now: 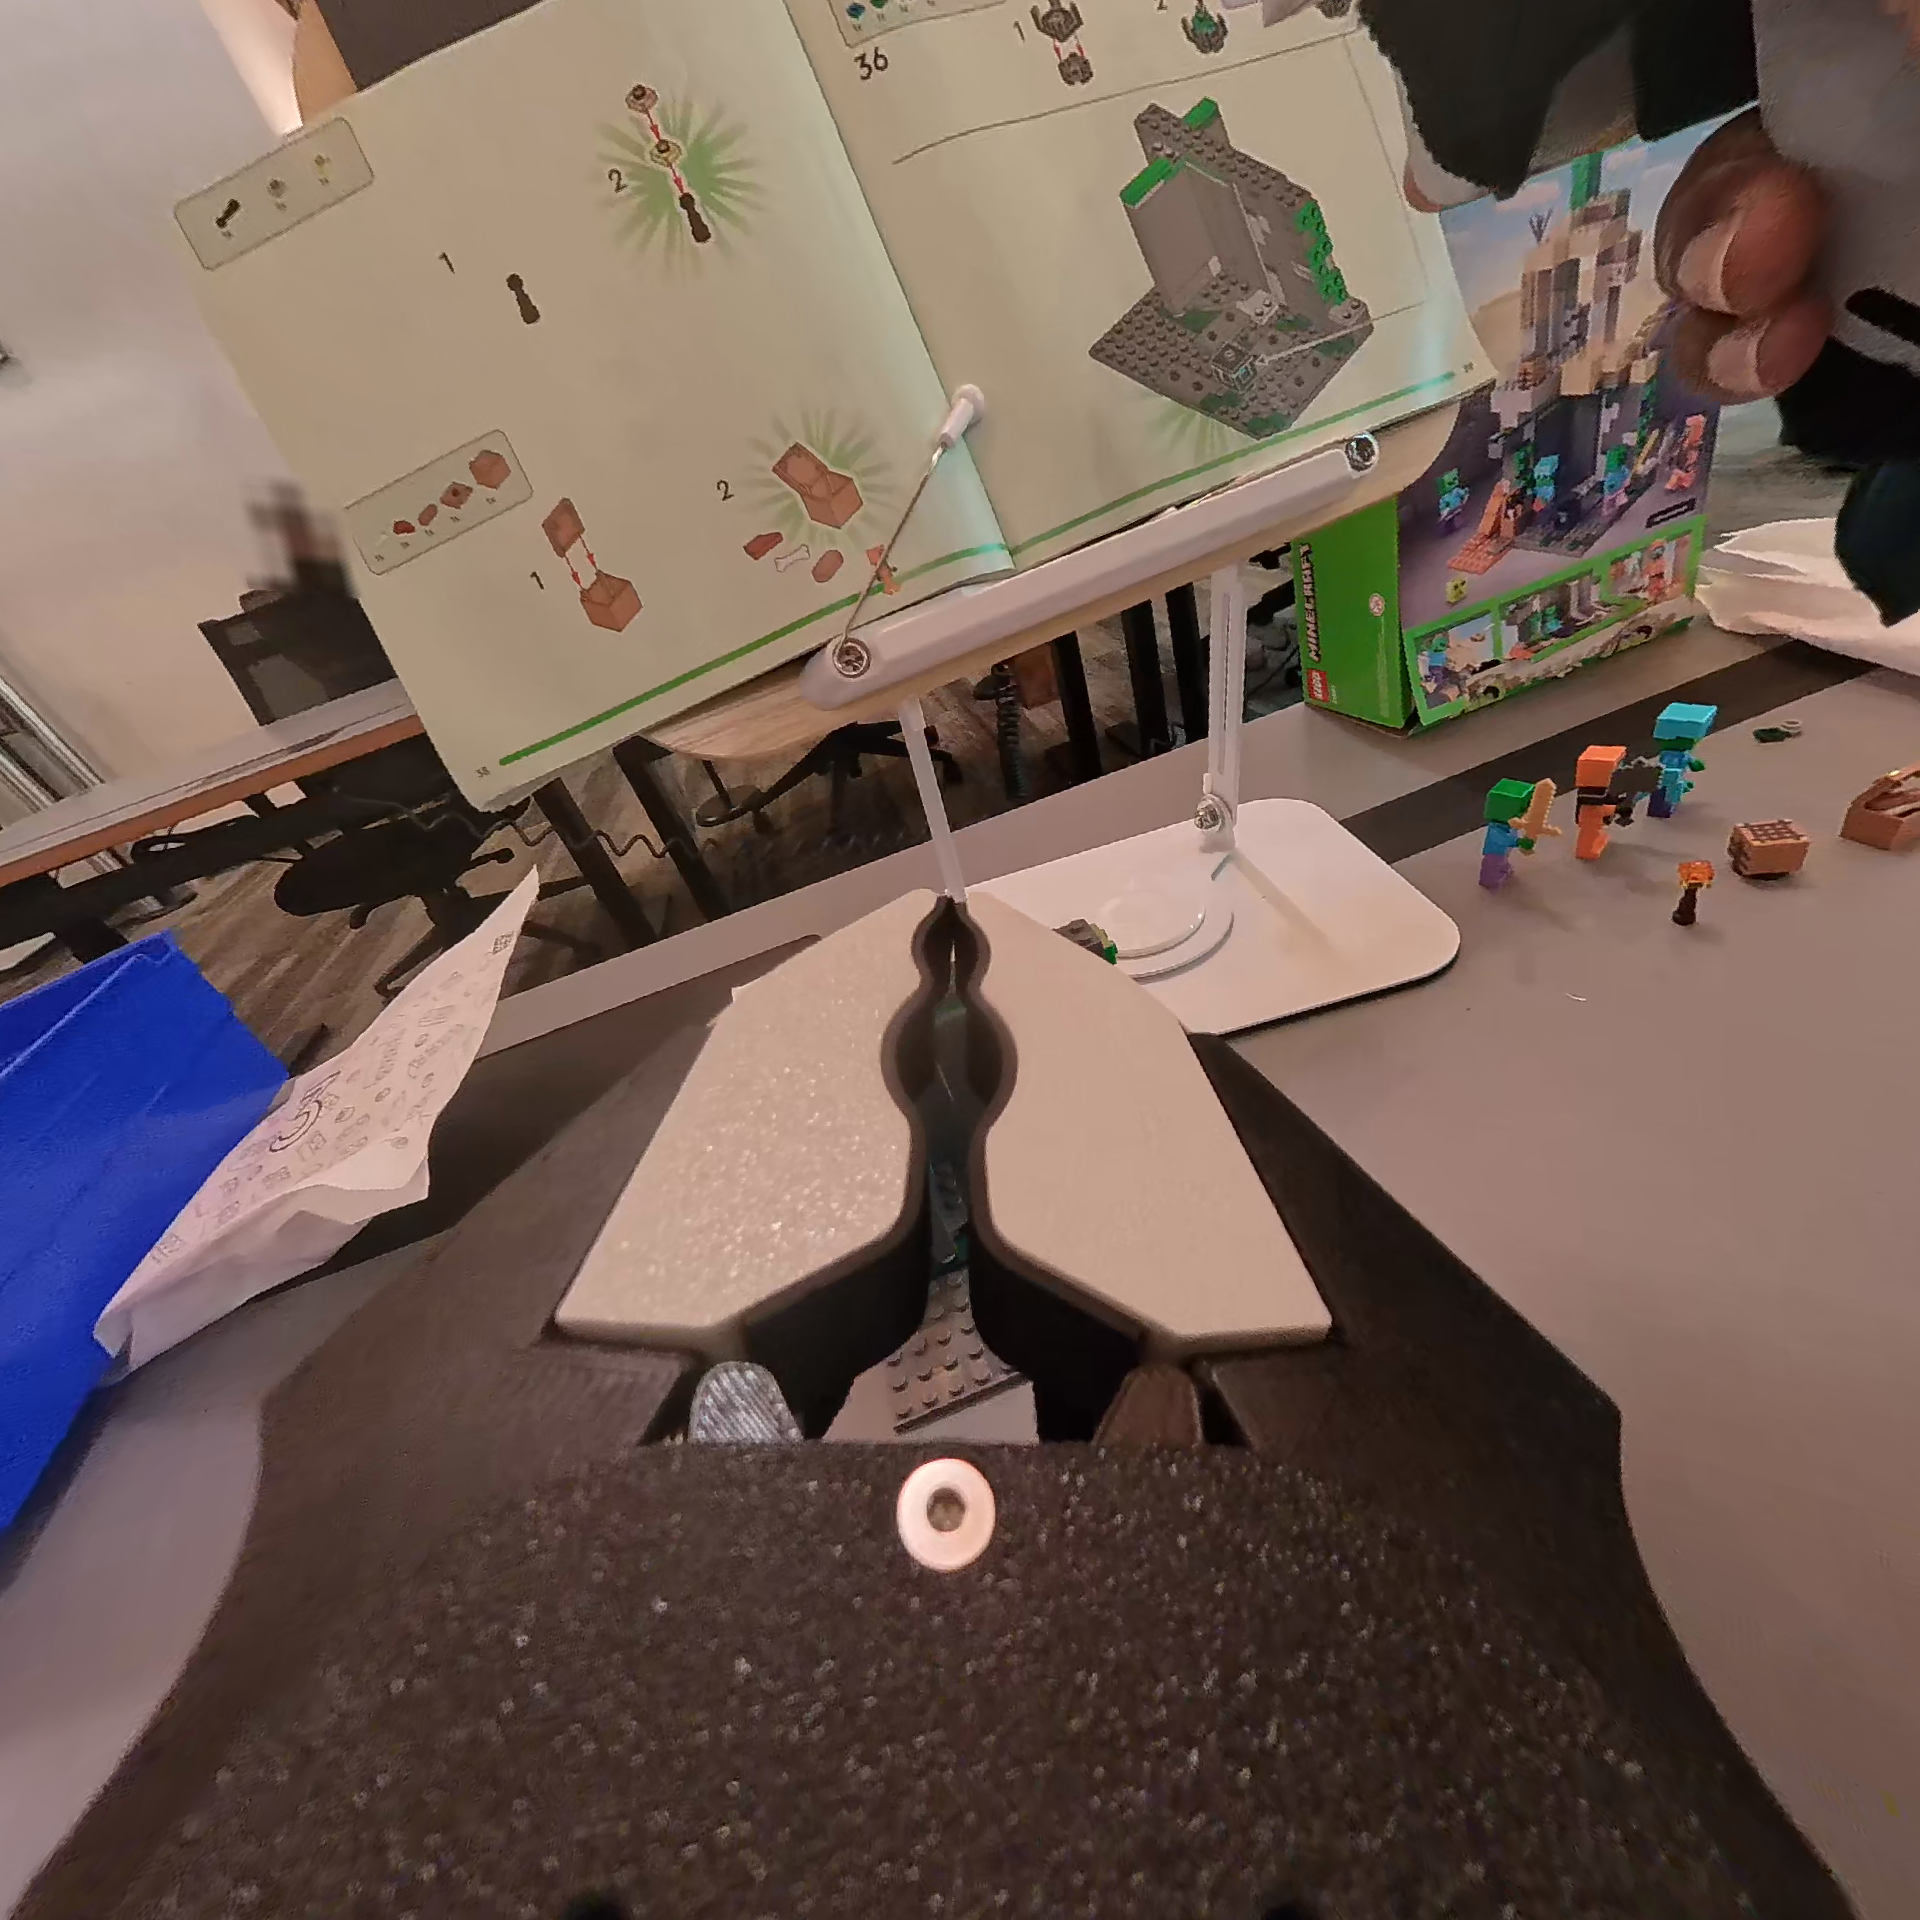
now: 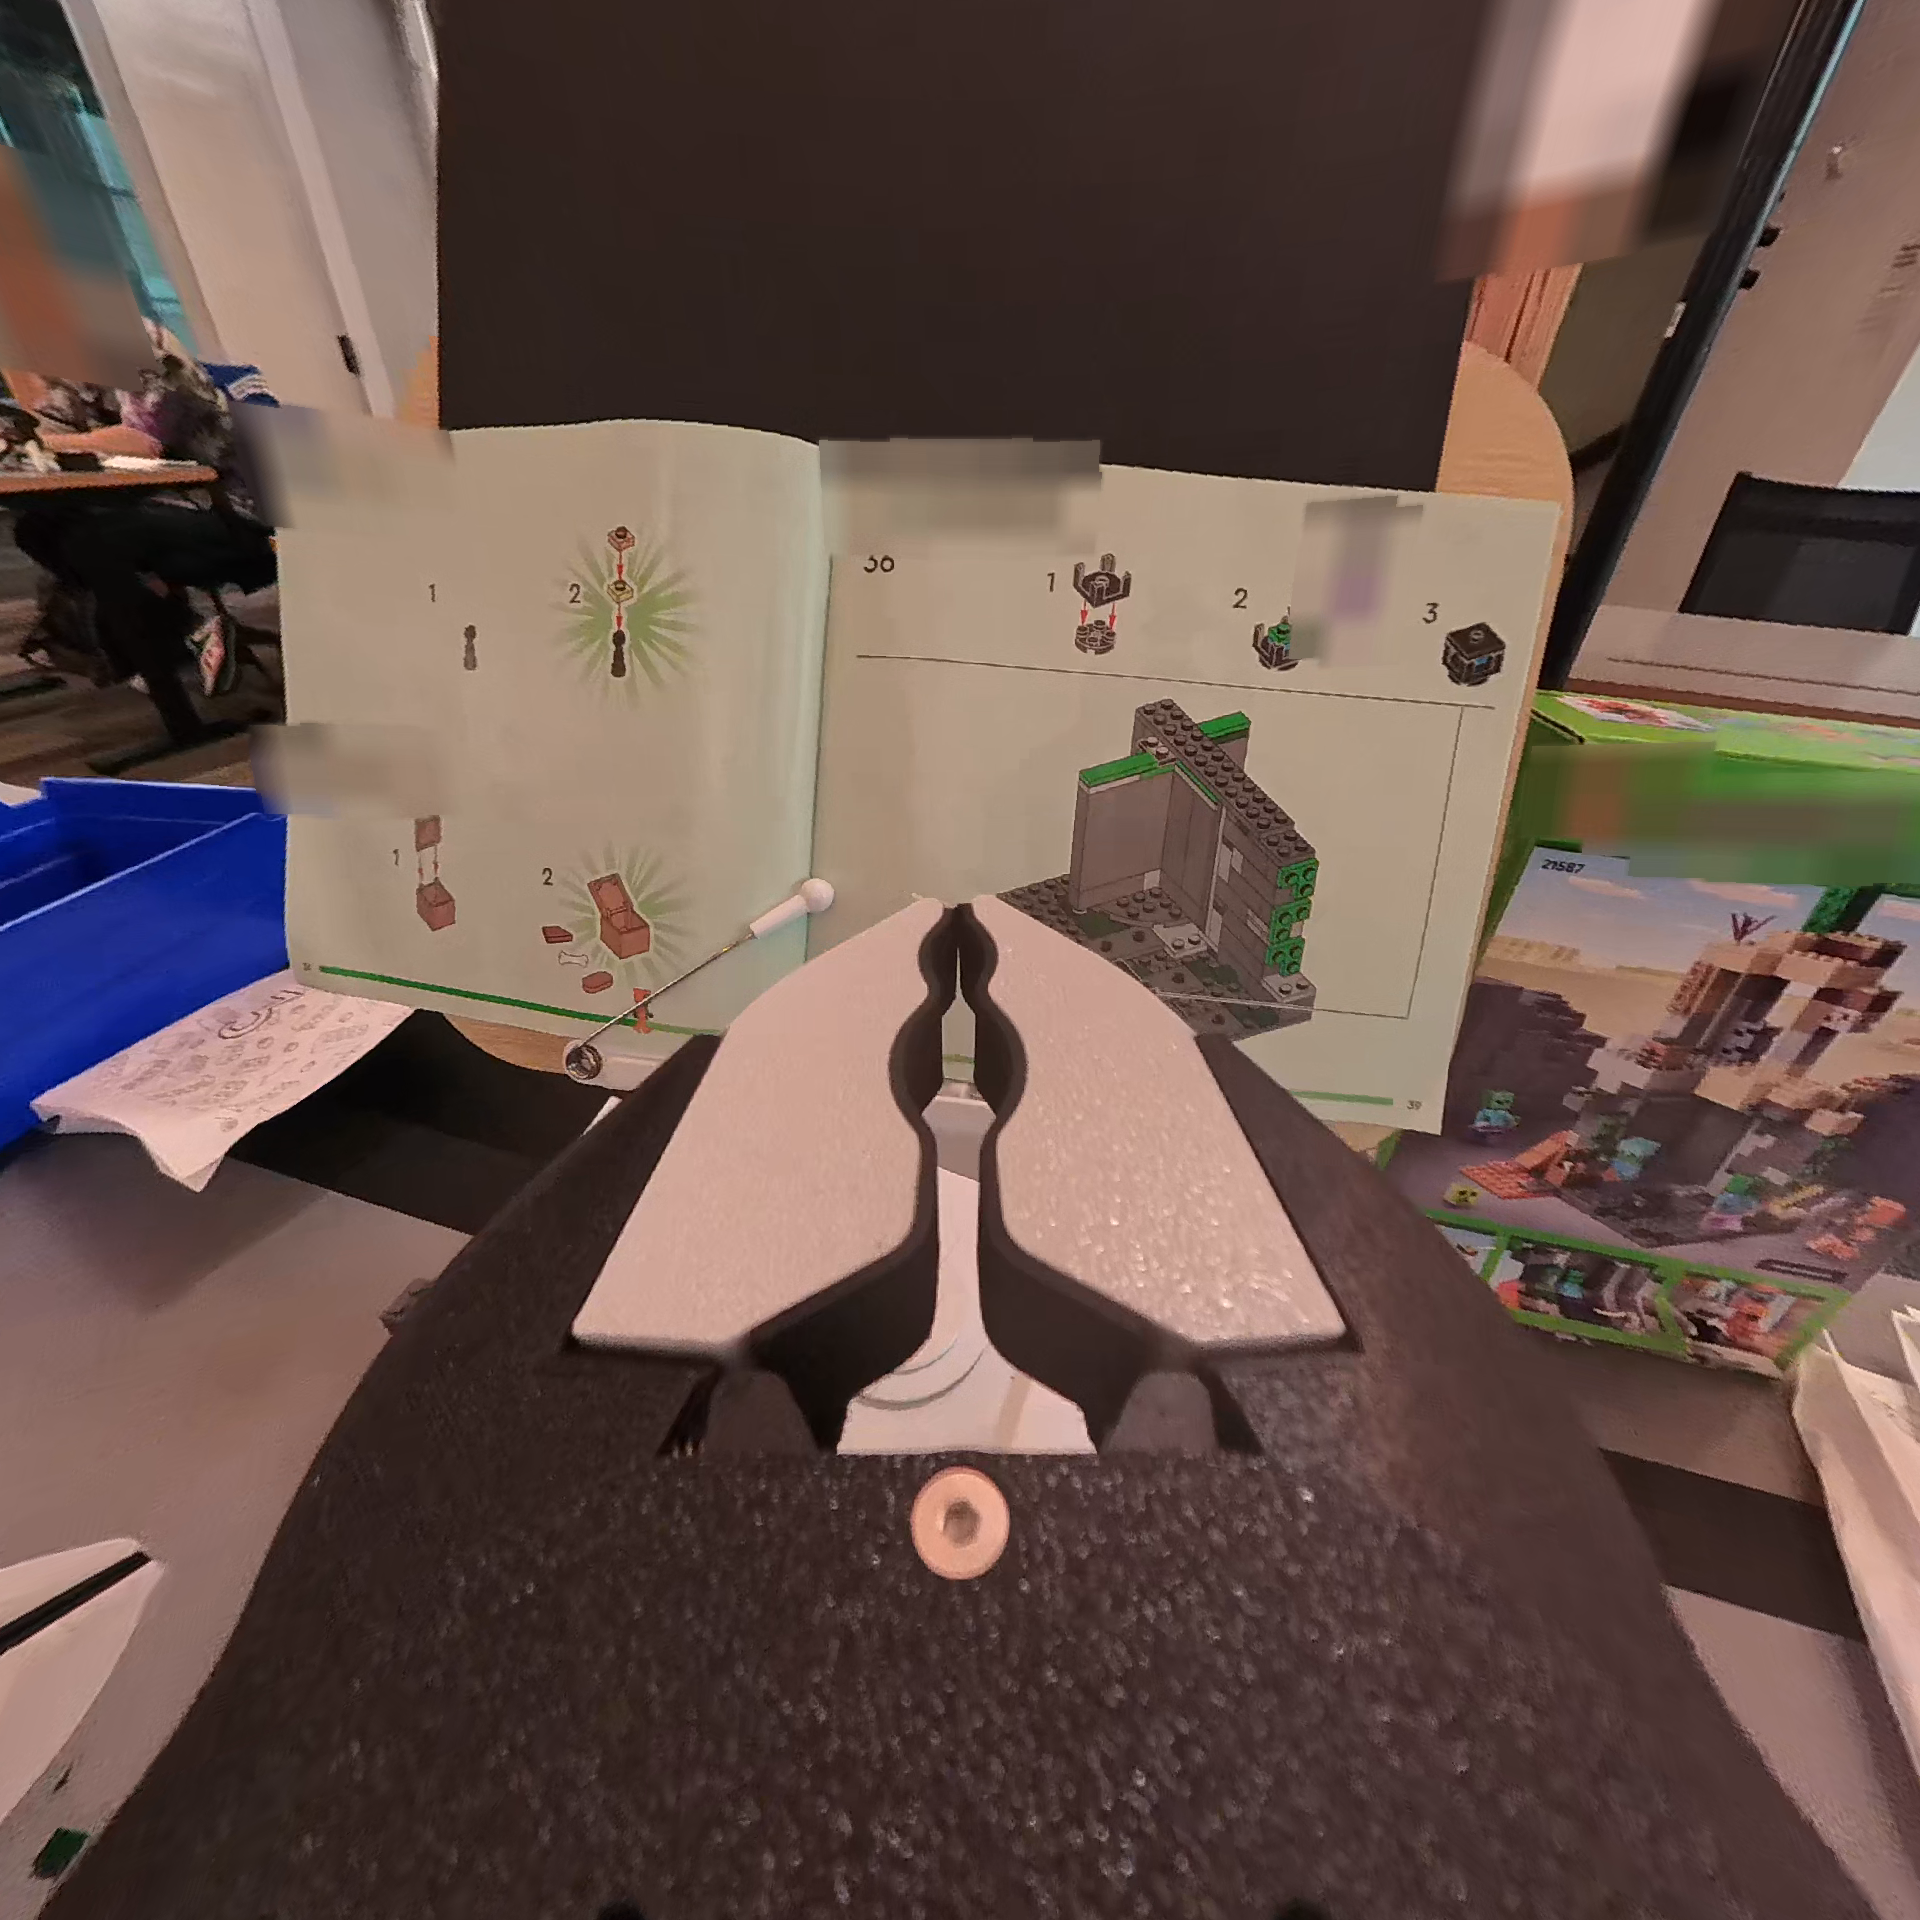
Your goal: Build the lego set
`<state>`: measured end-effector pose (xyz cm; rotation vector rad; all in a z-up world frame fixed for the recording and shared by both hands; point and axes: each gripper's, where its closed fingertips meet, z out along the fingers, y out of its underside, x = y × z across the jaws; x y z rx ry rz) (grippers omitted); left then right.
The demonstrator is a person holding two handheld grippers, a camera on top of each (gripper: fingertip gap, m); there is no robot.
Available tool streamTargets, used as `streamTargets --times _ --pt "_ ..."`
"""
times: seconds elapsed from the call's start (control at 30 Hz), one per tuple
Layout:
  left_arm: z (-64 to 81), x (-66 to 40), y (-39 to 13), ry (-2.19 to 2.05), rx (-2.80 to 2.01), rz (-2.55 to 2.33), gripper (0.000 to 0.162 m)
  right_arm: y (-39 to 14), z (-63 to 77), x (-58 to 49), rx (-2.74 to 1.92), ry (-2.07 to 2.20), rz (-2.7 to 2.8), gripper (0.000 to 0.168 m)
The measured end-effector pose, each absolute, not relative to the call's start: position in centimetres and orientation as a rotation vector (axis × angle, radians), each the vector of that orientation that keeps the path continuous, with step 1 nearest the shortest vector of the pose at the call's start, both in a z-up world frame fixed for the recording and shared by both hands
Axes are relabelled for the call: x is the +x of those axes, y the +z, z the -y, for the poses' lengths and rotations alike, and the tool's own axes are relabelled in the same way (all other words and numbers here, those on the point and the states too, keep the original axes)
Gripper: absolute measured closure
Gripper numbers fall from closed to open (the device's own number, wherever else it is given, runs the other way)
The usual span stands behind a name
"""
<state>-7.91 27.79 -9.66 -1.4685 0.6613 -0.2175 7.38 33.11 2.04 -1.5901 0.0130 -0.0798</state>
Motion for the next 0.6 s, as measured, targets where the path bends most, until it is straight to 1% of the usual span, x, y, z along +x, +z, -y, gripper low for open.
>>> streamTargets --times 0.6 --pt "-27.7 -7.4 -10.4 -0.212 -1.480 -0.689 0.162 1.6 -33.0 9.0 -1.572 -0.138 -0.039 0.168"
